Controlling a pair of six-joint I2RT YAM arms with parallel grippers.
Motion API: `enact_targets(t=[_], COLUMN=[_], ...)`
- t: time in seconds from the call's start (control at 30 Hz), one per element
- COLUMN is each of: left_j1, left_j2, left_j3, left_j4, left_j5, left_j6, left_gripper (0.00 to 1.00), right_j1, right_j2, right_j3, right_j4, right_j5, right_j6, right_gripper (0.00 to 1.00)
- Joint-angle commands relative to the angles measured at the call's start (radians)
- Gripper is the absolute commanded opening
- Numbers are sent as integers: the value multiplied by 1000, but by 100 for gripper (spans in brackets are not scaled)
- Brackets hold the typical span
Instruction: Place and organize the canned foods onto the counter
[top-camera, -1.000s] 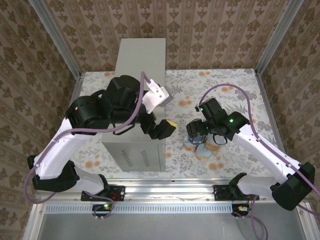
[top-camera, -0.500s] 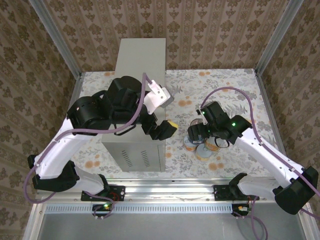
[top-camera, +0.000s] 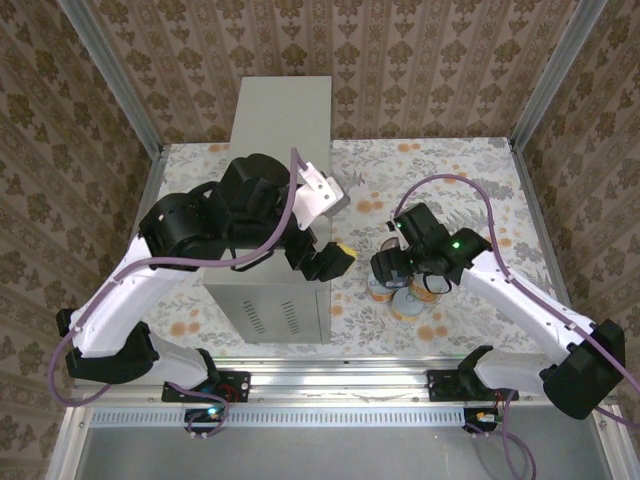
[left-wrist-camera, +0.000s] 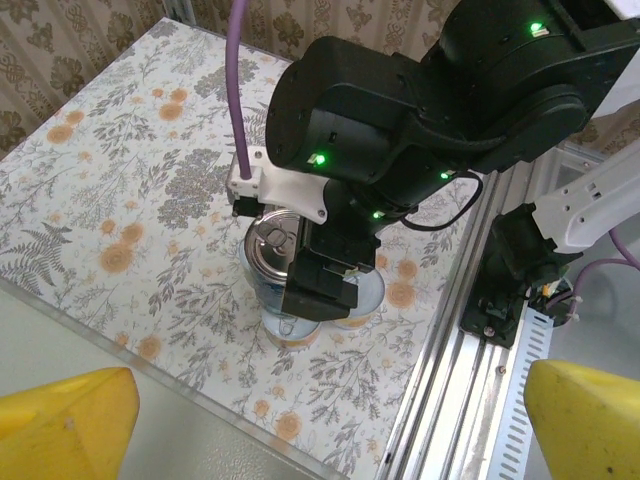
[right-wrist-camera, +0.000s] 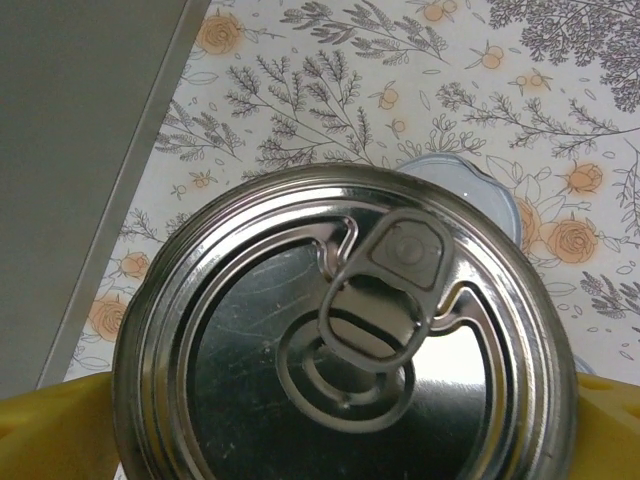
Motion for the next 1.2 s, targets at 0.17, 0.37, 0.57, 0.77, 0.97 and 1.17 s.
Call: enact_targets(t=[0.17, 0.37, 0.57, 0.77, 0.97, 1.17], left_j1=[-6, -7, -7, -9, -22, -80], left_j2=[-2, 1, -4, -17, -7, 39], left_j3=[-24, -28, -48, -75, -97, -83], left_j4=[24, 24, 33, 51, 56, 57], left_j5=[18, 20, 22, 43, -2, -118], left_j6=[31, 34, 33, 46, 62, 107], left_gripper=[100, 100, 100, 100, 100, 100], right_j1=[6, 6, 7, 7, 6, 4], right_j2=[32, 56, 33, -43, -105, -123], right_j3=[21, 35, 46, 66, 147, 277], right_j4=[31, 34, 34, 56, -6, -144], right_j5=[23, 30, 32, -17, -96, -199], right_j6=[-11, -12, -20, -69, -130, -180], right_gripper=[100, 97, 84, 64, 54, 45])
